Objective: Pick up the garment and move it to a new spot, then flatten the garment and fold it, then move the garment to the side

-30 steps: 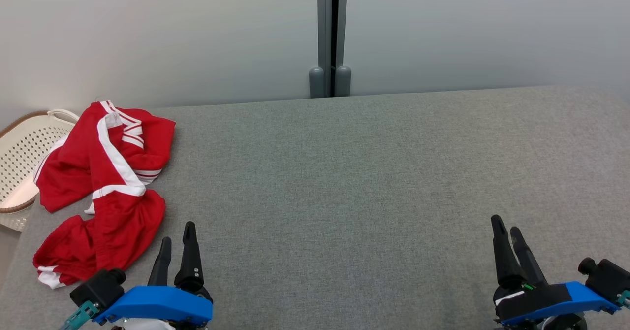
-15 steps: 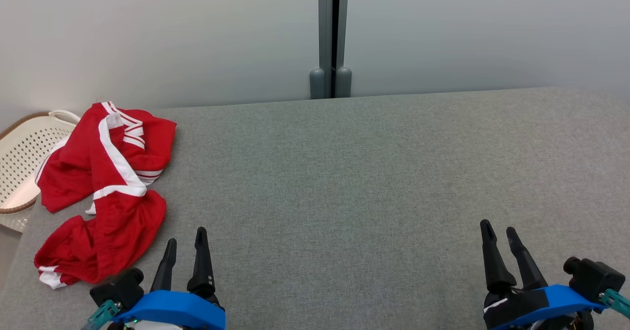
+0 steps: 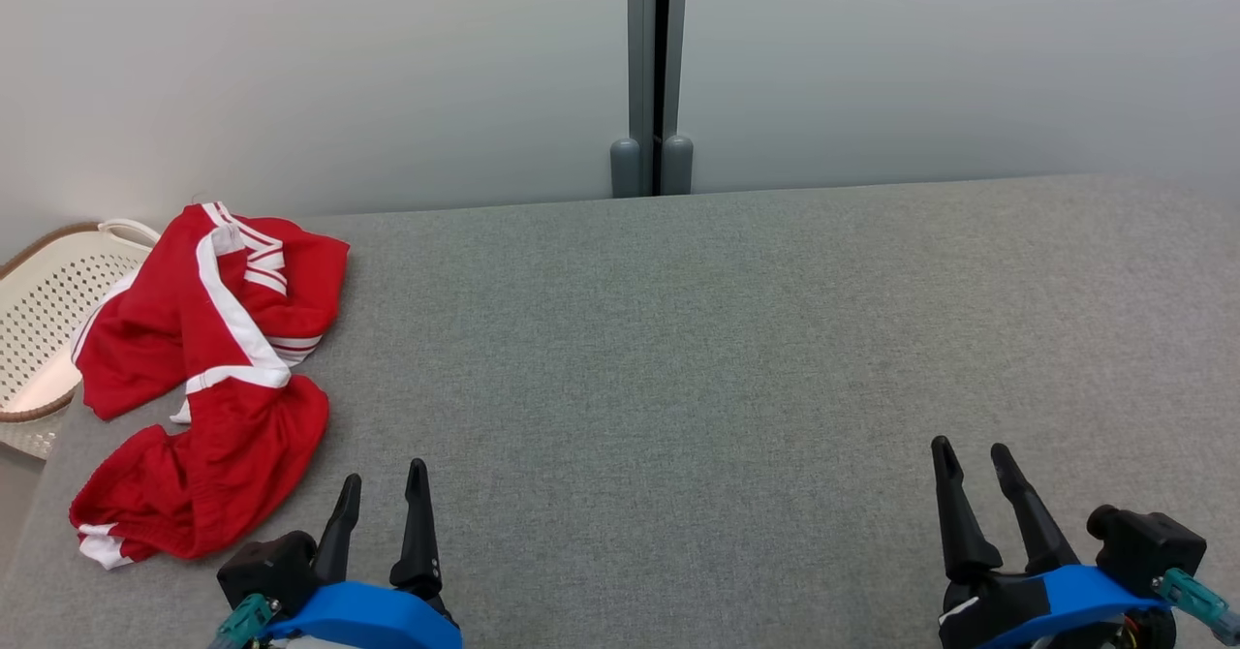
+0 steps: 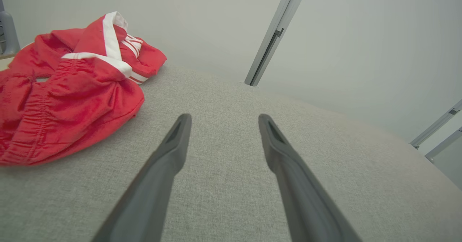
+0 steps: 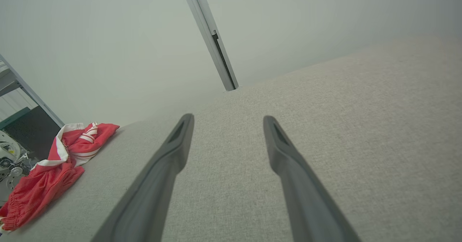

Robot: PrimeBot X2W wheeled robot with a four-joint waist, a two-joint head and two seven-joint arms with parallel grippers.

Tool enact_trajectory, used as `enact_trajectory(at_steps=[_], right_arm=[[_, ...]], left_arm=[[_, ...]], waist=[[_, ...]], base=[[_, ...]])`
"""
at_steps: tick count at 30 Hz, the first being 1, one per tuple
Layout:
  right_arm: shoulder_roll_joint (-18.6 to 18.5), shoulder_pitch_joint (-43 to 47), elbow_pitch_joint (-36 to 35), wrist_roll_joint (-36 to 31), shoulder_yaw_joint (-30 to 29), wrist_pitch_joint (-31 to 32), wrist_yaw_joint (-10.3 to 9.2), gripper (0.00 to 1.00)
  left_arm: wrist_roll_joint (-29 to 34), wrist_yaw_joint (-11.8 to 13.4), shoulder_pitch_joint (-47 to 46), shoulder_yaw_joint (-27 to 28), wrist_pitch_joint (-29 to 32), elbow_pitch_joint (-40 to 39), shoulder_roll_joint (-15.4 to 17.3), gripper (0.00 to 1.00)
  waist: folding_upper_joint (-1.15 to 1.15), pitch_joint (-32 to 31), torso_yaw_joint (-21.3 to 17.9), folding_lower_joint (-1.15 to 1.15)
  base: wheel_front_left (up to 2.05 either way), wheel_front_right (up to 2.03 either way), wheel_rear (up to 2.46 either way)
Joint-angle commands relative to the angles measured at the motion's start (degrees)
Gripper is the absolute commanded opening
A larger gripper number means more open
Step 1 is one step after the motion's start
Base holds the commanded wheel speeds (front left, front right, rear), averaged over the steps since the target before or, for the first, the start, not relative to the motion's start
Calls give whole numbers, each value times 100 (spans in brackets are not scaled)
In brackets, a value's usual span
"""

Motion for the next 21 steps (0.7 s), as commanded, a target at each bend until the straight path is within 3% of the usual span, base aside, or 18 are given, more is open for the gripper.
enact_trajectory(at_steps=[1, 21], right_arm=[[-47, -15, -19, -143, 16, -54, 8, 100], [-55, 58, 76, -1046, 50, -297, 11, 100]], left_arm=[[143, 17, -115, -20, -52, 3, 27, 100], [871, 51, -109, -194, -301, 250, 28, 100]], waist=[[0, -3, 1, 0], [0, -66, 6, 0]], base=[[0, 0, 0], [0, 0, 0]])
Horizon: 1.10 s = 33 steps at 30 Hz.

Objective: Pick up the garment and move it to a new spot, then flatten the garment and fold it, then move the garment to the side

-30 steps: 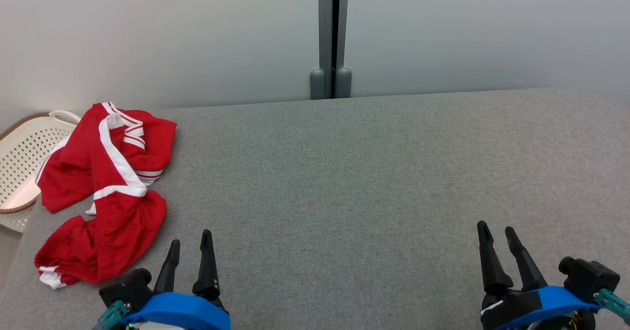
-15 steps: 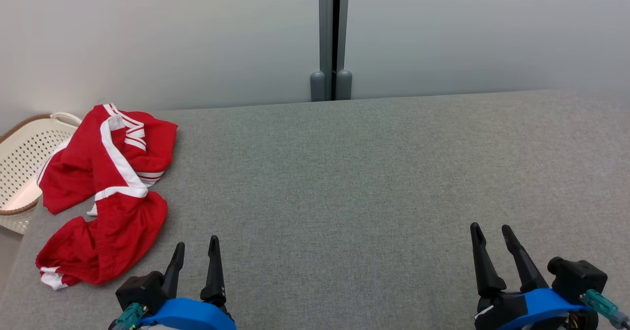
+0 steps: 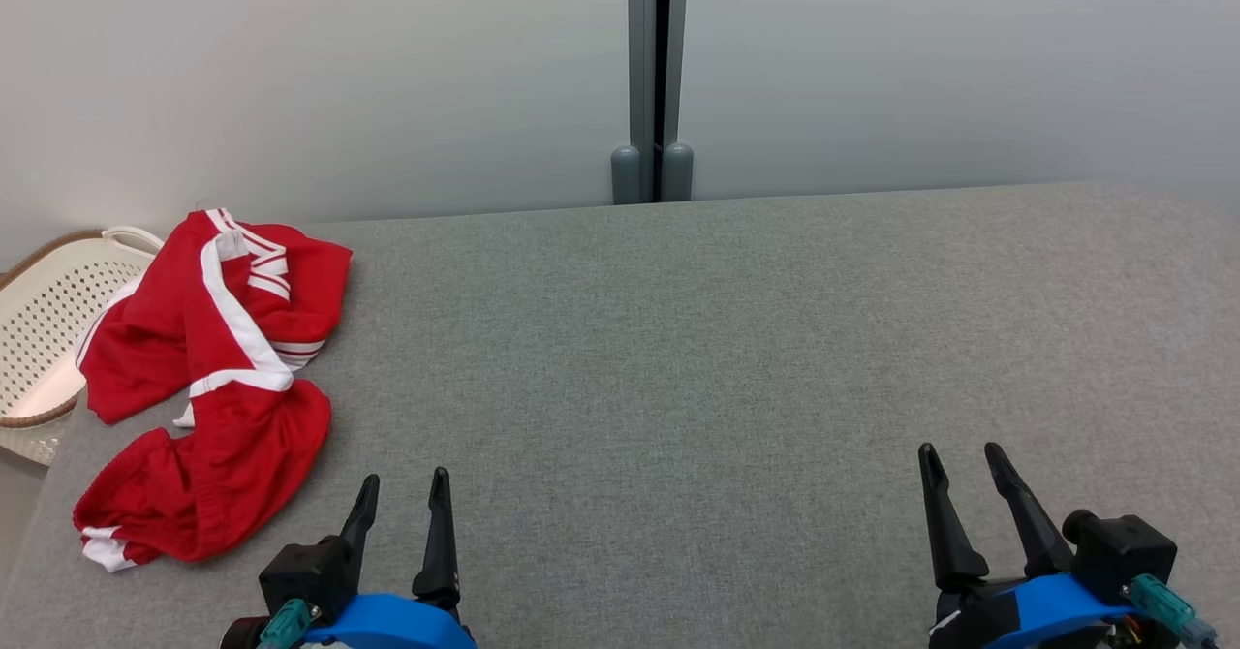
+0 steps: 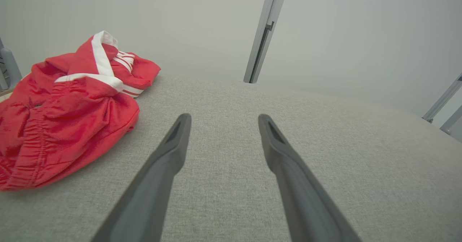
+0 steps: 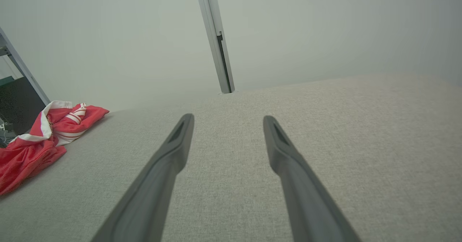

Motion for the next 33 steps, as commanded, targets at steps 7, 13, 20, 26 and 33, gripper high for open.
enact_trajectory(at_steps=[7, 13, 20, 26, 33], right_arm=[[-44, 99, 71, -343, 30, -119, 12, 100], [-46, 109, 125, -561, 14, -181, 13, 100], [-49, 114, 130, -833, 2, -246, 13, 100], [-48, 104, 153, -832, -27, -258, 14, 100], [-47, 60, 179, -720, -83, -257, 14, 100]], left_arm=[[315, 47, -19, -88, -122, 45, 19, 100], [457, 55, 13, -129, -179, 82, 20, 100], [608, 89, 27, -179, -251, 116, 21, 100], [551, 104, 10, -190, -265, 173, 20, 100], [497, 121, -34, -154, -265, 210, 20, 100]], waist=[[0, -37, 10, 0], [0, -67, 7, 0], [0, -81, -1, 0], [0, -56, -4, 0], [0, -23, 2, 0]], base=[[0, 0, 0], [0, 0, 0], [0, 0, 0], [0, 0, 0], [0, 0, 0]])
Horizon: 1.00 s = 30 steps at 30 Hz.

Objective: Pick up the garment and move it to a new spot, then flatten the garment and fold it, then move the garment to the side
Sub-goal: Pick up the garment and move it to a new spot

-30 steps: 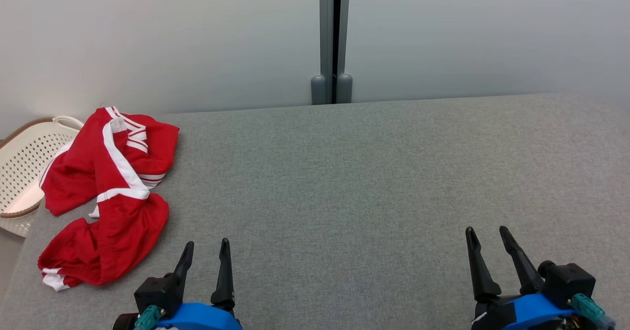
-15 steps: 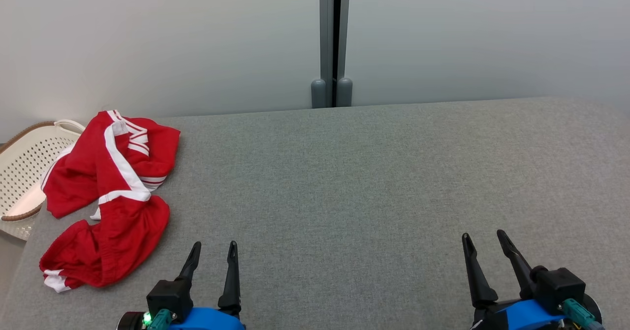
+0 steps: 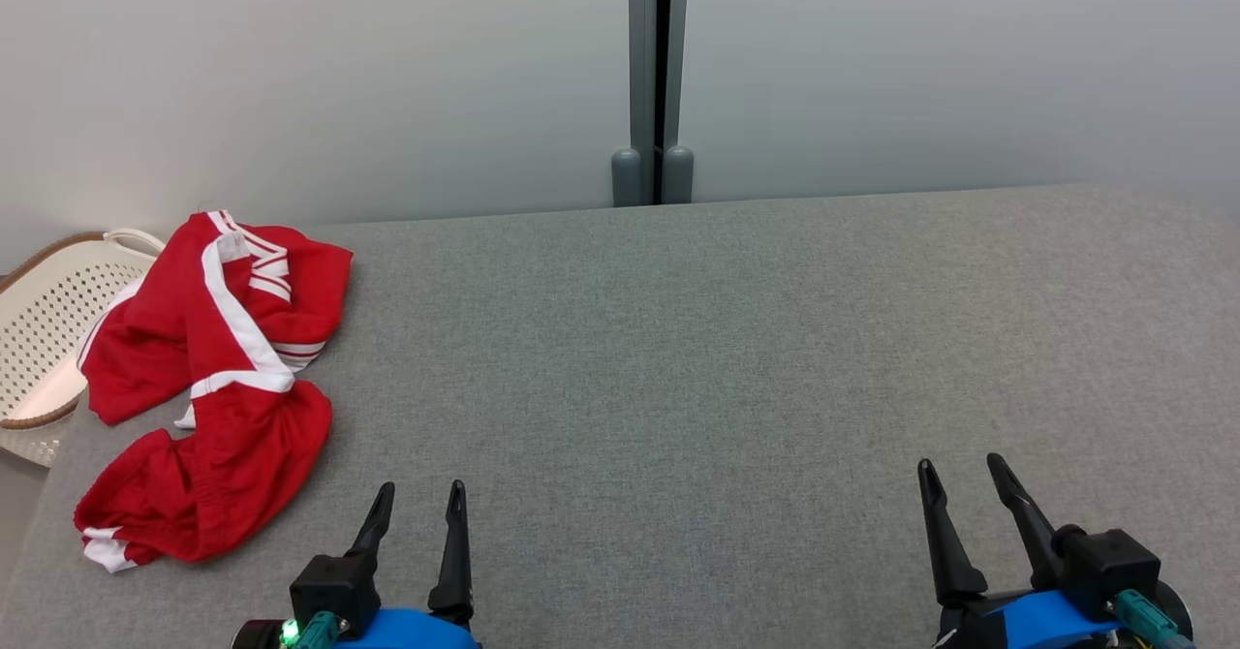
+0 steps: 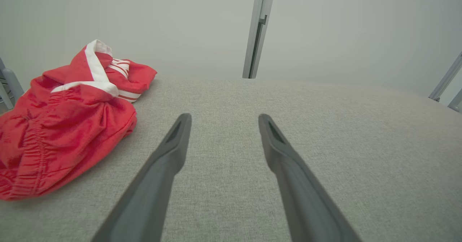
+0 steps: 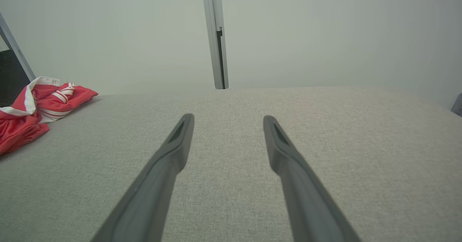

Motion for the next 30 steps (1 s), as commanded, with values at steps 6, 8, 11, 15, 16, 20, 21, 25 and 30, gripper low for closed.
enact_trajectory(at_steps=[6, 8, 11, 15, 16, 20, 21, 25, 30], right_arm=[[-34, -21, 12, 47, -11, -24, 13, 100], [-34, -28, 12, 48, -12, -24, 13, 100], [-34, -33, 12, 41, -14, -24, 13, 100], [-34, -35, 15, 49, -9, -24, 13, 100], [-34, -36, 21, 45, -8, -24, 13, 100], [-34, -32, 28, 50, -29, -24, 13, 100], [-34, -32, 28, 50, -29, -24, 13, 100], [-32, -6, 7, -10, -77, -24, 13, 100], [-32, 26, -19, 44, -69, -24, 9, 100]], left_arm=[[-13, 7, -63, 45, -30, 33, 13, 100], [-12, 3, -68, 48, -30, 45, 13, 100], [-14, 20, -81, 54, -30, 68, 13, 100], [-17, 24, -85, 55, -30, 89, 13, 100], [-23, 25, -87, 52, -30, 106, 13, 100], [-39, 16, -104, 36, -30, 143, 13, 100], [-39, 16, -104, 36, -30, 143, 13, 100], [-47, 25, -138, 16, -30, 167, 15, 100], [0, 32, -207, 43, -29, 166, 20, 100]], waist=[[0, 23, 15, 0], [0, 27, 20, 0], [0, 31, 23, 0], [0, 33, 25, 0], [0, 35, 25, 0], [0, 37, 37, 0], [0, 37, 37, 0], [0, 51, 154, 0], [0, 76, 547, 0]], base=[[0, 0, 0], [0, 0, 0], [0, 0, 0], [0, 0, 0], [0, 0, 0], [0, 0, 0], [0, 0, 0], [0, 0, 0], [0, 0, 0]])
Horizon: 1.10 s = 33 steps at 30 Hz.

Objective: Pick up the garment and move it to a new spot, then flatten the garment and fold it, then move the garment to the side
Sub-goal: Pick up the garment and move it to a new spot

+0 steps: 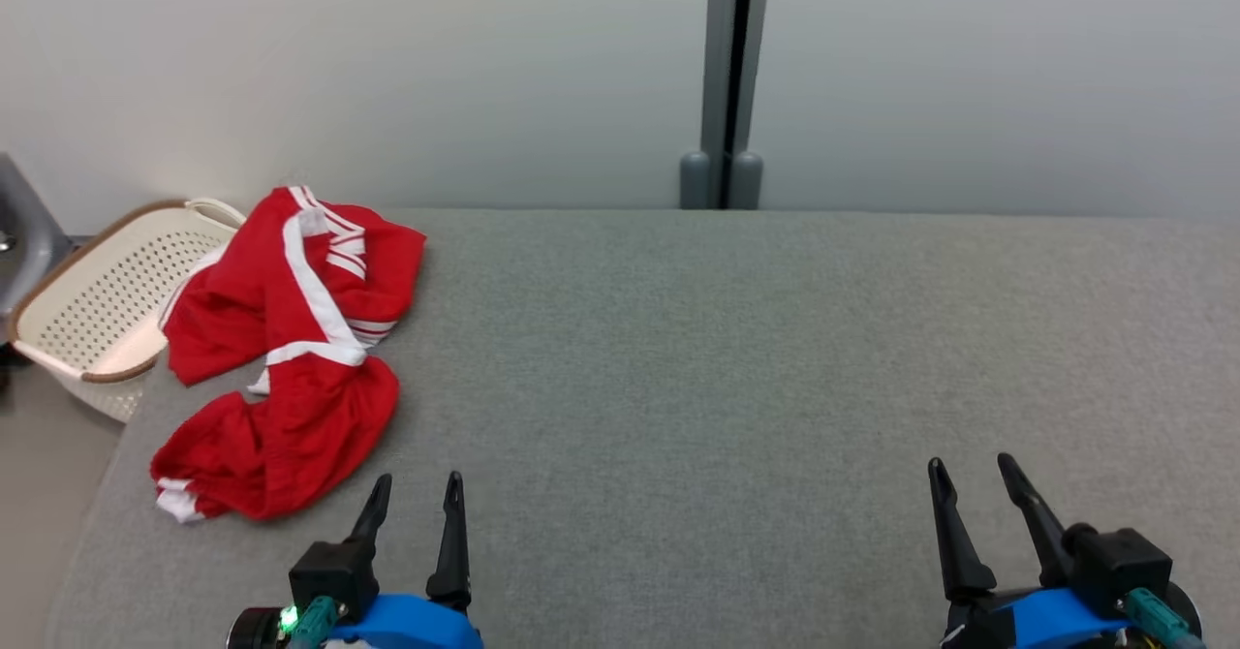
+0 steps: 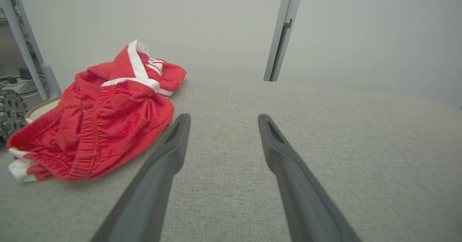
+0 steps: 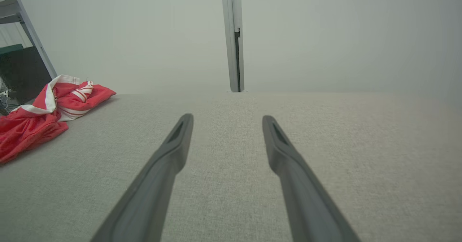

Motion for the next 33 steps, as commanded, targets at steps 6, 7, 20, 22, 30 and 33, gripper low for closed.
enact_trajectory(at_steps=[6, 7, 20, 22, 30, 33], right_arm=[[-28, -11, -44, 79, 29, -22, 3, 100], [-30, -17, -53, 84, 1, -21, 2, 100], [-30, -122, 2, 141, 219, -21, 3, 100], [-31, -128, 9, 136, 257, -21, 3, 100], [-31, -153, 21, 107, 295, -21, 3, 100], [-29, -191, 10, 47, 249, -22, 3, 100]], left_arm=[[68, 8, -115, 87, -29, -10, 41, 100], [79, -5, -130, 66, -29, -1, 39, 100], [61, -1, -29, 217, -29, -30, 71, 100], [66, -7, 2, 230, -29, -45, 70, 100], [-12, -73, -70, 269, -27, -37, 65, 100], [22, -180, -449, 215, 83, -41, 162, 100]], waist=[[0, 113, 788, 0], [0, 116, 929, 0], [0, 61, 2066, 0], [0, 62, 2106, 0], [0, 178, 2042, 0], [0, 269, 1955, 0]], base=[[0, 0, 0], [0, 0, 0], [0, 0, 0], [0, 0, 0], [0, 0, 0], [0, 0, 0]])
